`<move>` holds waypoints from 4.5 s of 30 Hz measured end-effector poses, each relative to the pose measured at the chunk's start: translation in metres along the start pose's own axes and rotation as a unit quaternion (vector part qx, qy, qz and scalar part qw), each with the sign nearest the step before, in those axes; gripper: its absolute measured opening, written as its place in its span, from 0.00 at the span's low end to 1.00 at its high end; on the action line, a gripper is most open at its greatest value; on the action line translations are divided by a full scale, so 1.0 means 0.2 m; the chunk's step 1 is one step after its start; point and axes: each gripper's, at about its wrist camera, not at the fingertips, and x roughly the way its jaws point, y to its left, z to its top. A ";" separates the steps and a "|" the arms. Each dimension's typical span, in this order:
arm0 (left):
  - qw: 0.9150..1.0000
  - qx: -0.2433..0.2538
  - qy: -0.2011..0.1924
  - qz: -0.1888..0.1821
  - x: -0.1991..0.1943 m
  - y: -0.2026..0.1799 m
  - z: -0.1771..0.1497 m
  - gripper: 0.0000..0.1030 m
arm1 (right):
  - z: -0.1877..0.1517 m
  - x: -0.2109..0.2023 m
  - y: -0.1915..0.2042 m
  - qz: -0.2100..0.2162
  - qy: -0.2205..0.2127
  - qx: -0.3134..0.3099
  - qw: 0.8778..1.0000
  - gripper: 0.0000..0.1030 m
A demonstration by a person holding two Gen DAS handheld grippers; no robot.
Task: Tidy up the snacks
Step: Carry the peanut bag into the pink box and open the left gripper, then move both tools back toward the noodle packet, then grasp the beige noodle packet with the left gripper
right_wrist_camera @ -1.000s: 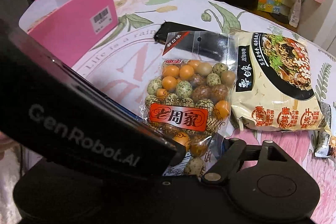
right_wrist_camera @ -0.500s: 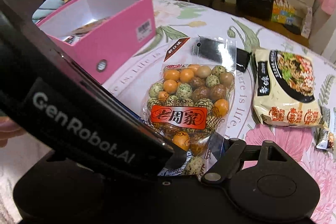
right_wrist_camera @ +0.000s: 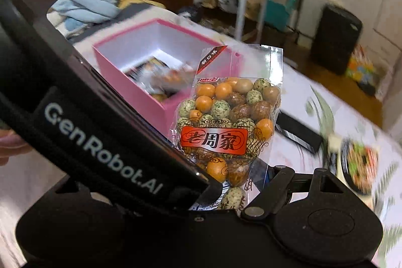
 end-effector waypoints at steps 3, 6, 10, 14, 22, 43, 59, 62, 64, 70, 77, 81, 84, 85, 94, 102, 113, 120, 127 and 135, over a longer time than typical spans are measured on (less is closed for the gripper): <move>1.000 -0.011 -0.015 0.007 -0.14 0.08 0.03 0.54 | 0.13 0.00 0.07 0.012 -0.007 -0.028 1.000 0.82; 0.999 -0.029 -0.025 0.010 -0.25 0.19 0.08 0.54 | 0.26 0.04 0.12 0.022 -0.010 -0.050 0.998 0.82; 0.997 -0.059 -0.047 0.015 -0.33 0.36 0.14 0.55 | 0.40 0.15 0.14 0.029 -0.026 -0.075 0.996 0.81; 0.994 -0.088 -0.058 0.017 -0.32 0.57 0.22 0.55 | 0.50 0.31 0.20 0.040 -0.029 -0.113 0.992 0.81; 0.984 -0.170 -0.051 0.028 -0.18 0.97 0.34 0.55 | 0.64 0.62 0.31 0.064 -0.008 -0.194 0.979 0.80; 0.972 -0.189 -0.056 0.129 -0.20 1.24 0.29 0.58 | 0.72 0.70 0.28 0.079 0.030 -0.154 0.984 0.79; 0.989 -0.058 -0.086 0.105 -0.48 0.66 0.17 0.58 | 0.48 0.04 -0.16 0.050 0.060 -0.002 0.997 0.78; 0.992 -0.036 -0.086 0.090 -0.50 0.53 0.17 0.58 | 0.40 -0.10 -0.24 0.035 0.047 0.009 0.998 0.78; 0.992 -0.018 -0.087 0.085 -0.49 0.44 0.18 0.58 | 0.34 -0.19 -0.30 0.022 0.036 0.020 0.999 0.78; 0.995 0.029 -0.071 0.060 -0.38 0.18 0.20 0.59 | 0.18 -0.39 -0.49 -0.005 0.011 0.046 0.999 0.78; 0.997 0.058 -0.056 0.019 -0.17 -0.06 0.27 0.59 | 0.03 -0.44 -0.71 -0.032 -0.024 0.086 0.995 0.81; 0.997 0.058 -0.057 -0.014 -0.01 -0.18 0.34 0.59 | -0.03 -0.37 -0.86 -0.047 -0.030 0.124 0.991 0.81; 0.997 0.048 -0.055 -0.027 0.13 -0.23 0.40 0.59 | -0.09 -0.28 -0.95 -0.062 -0.022 0.136 0.989 0.81; 0.997 0.046 -0.055 -0.028 0.18 -0.25 0.42 0.59 | -0.12 -0.25 -0.98 -0.067 -0.021 0.138 0.988 0.81; 0.998 0.003 -0.054 -0.032 0.61 -0.30 0.53 0.59 | -0.28 -0.13 -1.04 -0.102 -0.072 0.100 0.987 0.83; 0.996 -0.018 -0.083 -0.036 0.91 -0.33 0.59 0.59 | -0.37 0.09 -1.22 -0.108 -0.013 0.153 0.982 0.88; 0.991 -0.077 -0.081 -0.071 1.25 -0.19 0.54 0.61 | -0.48 0.37 -1.31 -0.108 0.044 0.161 0.980 0.96; 0.985 -0.095 -0.070 -0.125 1.33 -0.16 0.49 0.58 | -0.51 0.41 -1.27 -0.107 0.036 0.152 0.982 1.00; 0.990 -0.080 -0.068 -0.095 1.32 -0.23 0.49 0.59 | -0.53 0.42 -1.23 -0.129 -0.001 0.161 0.978 1.00; 0.990 -0.076 -0.059 -0.107 1.22 -0.25 0.45 0.59 | -0.46 0.35 -1.15 -0.101 0.044 0.164 0.980 1.00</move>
